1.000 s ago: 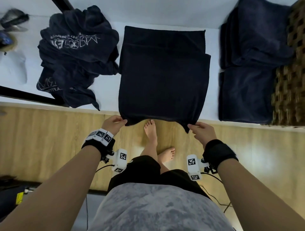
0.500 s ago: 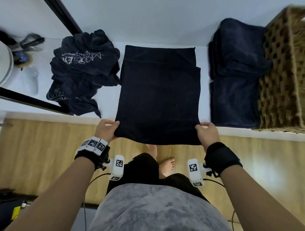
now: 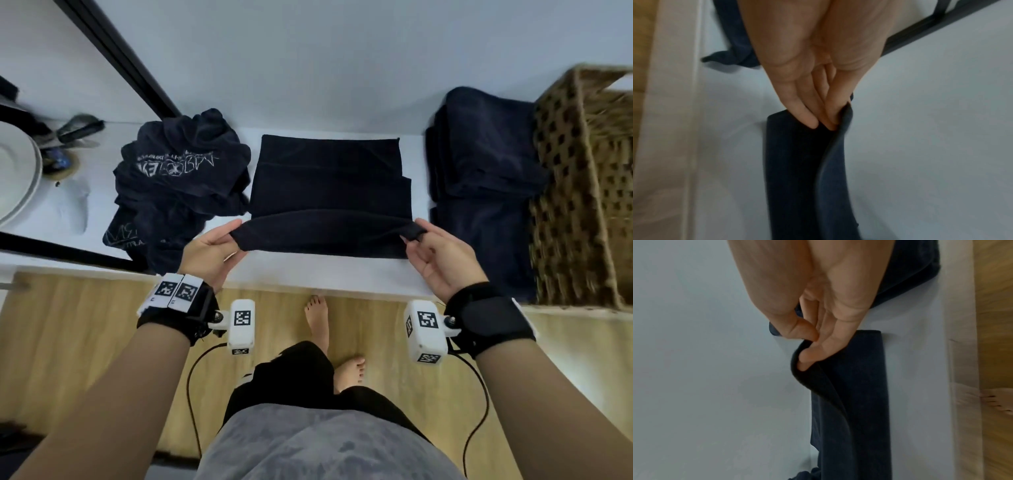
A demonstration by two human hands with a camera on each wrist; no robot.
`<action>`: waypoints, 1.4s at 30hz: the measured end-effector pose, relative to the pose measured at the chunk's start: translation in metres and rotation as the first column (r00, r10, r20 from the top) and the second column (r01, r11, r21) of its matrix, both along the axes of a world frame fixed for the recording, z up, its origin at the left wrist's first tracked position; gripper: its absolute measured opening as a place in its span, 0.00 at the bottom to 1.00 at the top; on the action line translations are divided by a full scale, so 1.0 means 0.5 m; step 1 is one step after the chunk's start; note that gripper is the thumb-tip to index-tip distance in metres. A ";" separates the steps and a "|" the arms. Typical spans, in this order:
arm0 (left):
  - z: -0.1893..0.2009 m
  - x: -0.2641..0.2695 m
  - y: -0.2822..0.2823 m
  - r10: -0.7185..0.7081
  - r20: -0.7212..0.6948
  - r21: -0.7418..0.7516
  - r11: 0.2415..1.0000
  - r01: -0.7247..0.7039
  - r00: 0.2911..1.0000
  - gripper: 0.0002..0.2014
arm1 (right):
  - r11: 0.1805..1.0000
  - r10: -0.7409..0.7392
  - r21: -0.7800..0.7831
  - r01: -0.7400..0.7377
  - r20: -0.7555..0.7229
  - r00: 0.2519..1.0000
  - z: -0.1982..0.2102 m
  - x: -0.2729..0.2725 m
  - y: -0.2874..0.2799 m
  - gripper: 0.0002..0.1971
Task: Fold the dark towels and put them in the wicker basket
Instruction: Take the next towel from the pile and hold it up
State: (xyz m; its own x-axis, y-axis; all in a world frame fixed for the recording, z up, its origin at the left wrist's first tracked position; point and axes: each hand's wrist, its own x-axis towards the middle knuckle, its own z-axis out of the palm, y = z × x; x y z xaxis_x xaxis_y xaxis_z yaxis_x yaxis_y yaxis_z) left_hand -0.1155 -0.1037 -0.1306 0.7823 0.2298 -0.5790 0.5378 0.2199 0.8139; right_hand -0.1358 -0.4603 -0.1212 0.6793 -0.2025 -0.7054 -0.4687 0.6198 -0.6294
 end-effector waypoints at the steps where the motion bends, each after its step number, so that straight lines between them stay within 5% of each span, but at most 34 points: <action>1: 0.006 0.020 -0.003 0.016 0.006 0.025 1.000 -0.017 1.000 0.18 | 1.000 -0.012 -0.007 0.012 0.015 1.000 0.001 0.014 -0.002 0.21; 6: 0.037 0.133 -0.023 0.082 0.054 0.074 0.993 -0.086 0.995 0.02 | 0.988 -0.043 -0.147 0.050 0.051 0.998 0.016 0.100 -0.004 0.18; 11: 0.037 0.265 -0.041 0.016 0.073 0.263 0.964 -0.035 0.997 0.07 | 0.900 0.034 -0.434 -0.042 -0.024 0.999 0.018 0.216 -0.003 0.08; 13: 0.020 0.315 -0.050 -0.079 0.082 0.494 0.869 0.029 0.993 0.09 | 0.784 0.098 -0.606 -0.135 -0.094 0.991 0.004 0.262 -0.004 0.11; 16: -0.009 0.377 -0.061 -0.212 -0.007 0.809 0.573 0.131 0.977 0.10 | 0.537 0.142 -0.807 -0.248 -0.203 0.969 -0.022 0.329 -0.006 0.14; 20: -0.044 0.451 -0.073 -0.256 -0.024 0.879 0.455 0.142 0.966 0.12 | 0.328 0.136 -0.889 -0.319 -0.290 0.947 -0.063 0.407 -0.005 0.13; 23: -0.068 0.492 -0.080 -0.396 -0.053 0.923 0.330 0.196 0.917 0.15 | 0.270 0.126 -0.874 -0.405 -0.384 0.915 -0.105 0.447 -0.008 0.14; 26: -0.098 0.523 -0.087 -0.429 -0.235 0.906 0.230 0.357 0.872 0.13 | 0.227 0.179 -0.834 -0.503 -0.473 0.863 -0.150 0.476 -0.015 0.14; 31: -0.129 0.562 -0.091 -0.427 -0.492 0.780 0.171 0.602 0.758 0.13 | 0.193 0.264 -0.778 -0.598 -0.546 0.796 -0.193 0.495 -0.012 0.18; 36: -0.142 0.585 -0.093 -0.439 -0.448 0.777 0.241 0.582 0.779 0.13 | 0.205 0.232 -0.793 -0.573 -0.529 0.816 -0.205 0.523 -0.005 0.22; 42: -0.150 0.592 -0.070 -0.431 -0.448 0.717 0.350 0.602 0.784 0.08 | 0.268 0.189 -0.815 -0.515 -0.479 0.857 -0.192 0.537 -0.010 0.08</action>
